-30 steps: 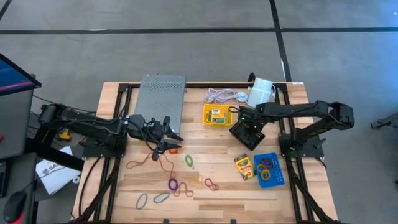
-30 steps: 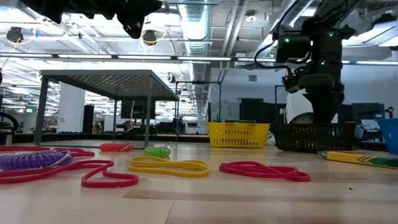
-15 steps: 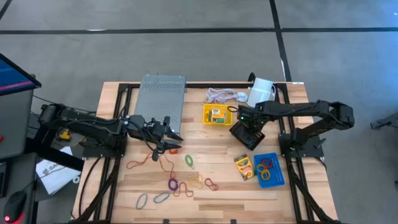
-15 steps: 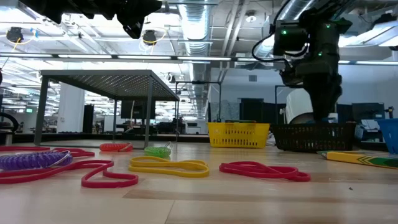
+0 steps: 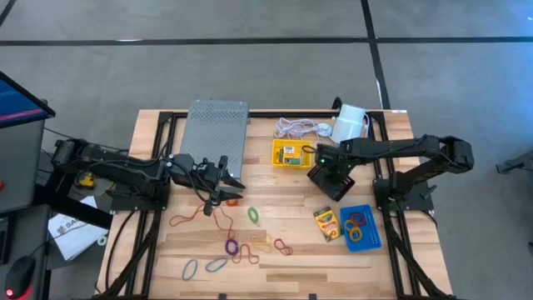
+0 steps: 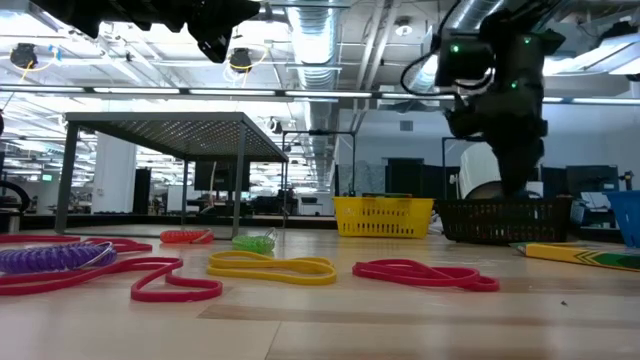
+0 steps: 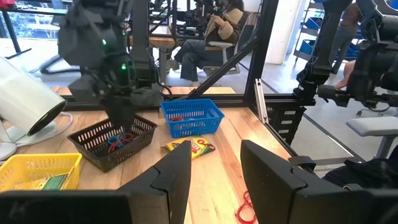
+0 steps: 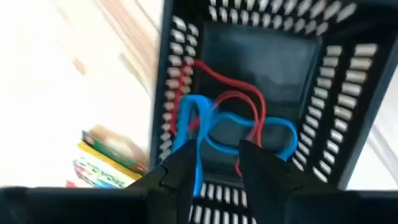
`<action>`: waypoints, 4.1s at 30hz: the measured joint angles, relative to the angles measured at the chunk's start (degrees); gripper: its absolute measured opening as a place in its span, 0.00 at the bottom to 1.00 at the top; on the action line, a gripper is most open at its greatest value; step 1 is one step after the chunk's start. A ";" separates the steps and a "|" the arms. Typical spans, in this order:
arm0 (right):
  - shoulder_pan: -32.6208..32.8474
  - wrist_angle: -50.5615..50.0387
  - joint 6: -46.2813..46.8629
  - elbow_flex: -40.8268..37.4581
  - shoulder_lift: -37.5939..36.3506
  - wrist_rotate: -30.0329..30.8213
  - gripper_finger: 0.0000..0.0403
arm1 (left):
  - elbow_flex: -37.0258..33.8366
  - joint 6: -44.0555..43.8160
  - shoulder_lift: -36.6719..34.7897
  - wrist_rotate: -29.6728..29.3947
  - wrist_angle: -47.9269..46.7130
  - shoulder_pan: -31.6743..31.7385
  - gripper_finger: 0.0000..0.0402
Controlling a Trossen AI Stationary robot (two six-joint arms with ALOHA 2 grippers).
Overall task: Pick & Place Office Desk Supplies
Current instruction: Put the blue rubber band into the black bin, then put the crayon box into the yellow bin
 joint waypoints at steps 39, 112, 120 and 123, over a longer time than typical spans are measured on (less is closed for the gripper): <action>16.96 11.18 -14.98 4.56 0.70 -10.68 0.23 | 0.00 0.00 0.00 -0.20 0.14 0.17 0.34; 15.47 1.53 -32.05 11.65 24.92 -7.94 0.23 | 0.02 -0.02 0.00 -0.17 -1.05 0.17 0.34; 15.47 4.26 -30.58 9.36 24.59 -10.32 0.22 | 0.02 0.02 0.00 -0.15 -1.05 0.17 0.34; 15.45 4.39 -30.54 9.32 24.63 -10.34 0.20 | 0.02 0.02 0.00 -0.15 -1.05 0.17 0.34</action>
